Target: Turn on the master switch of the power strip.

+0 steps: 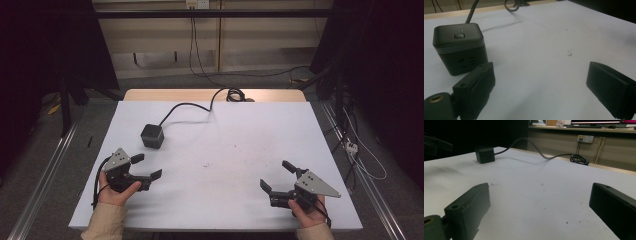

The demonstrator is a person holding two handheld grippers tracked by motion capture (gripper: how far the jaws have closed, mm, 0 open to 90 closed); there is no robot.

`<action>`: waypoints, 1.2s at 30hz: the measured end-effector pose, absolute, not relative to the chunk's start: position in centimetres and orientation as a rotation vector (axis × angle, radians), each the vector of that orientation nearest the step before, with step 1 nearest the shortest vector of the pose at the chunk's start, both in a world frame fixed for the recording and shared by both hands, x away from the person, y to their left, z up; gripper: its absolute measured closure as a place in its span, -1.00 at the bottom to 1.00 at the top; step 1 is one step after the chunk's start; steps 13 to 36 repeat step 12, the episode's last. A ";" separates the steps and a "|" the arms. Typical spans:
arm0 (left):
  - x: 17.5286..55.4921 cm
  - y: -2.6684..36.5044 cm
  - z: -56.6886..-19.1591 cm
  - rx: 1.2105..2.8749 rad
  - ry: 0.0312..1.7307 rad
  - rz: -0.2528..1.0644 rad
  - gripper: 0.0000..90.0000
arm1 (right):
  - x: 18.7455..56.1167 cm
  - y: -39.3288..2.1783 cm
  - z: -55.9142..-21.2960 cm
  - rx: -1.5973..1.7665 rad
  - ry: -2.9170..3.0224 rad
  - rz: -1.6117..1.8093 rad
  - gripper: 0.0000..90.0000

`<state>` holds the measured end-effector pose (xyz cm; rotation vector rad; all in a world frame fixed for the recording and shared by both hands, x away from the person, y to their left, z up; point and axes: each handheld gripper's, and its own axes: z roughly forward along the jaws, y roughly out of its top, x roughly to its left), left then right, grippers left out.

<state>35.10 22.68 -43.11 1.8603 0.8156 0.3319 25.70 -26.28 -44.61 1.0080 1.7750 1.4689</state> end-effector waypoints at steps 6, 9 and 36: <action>35.2 22.9 -43.4 1.851 0.833 0.336 -0.83 | 25.7 -26.3 -44.6 1.008 1.779 1.469 -0.94; 35.3 23.0 -43.5 1.852 0.843 0.340 -0.85 | 25.7 -26.2 -44.6 1.005 1.780 1.463 -0.94; 35.3 23.0 -43.6 1.853 0.848 0.339 -0.85 | 25.7 -26.2 -44.6 1.004 1.779 1.462 -0.94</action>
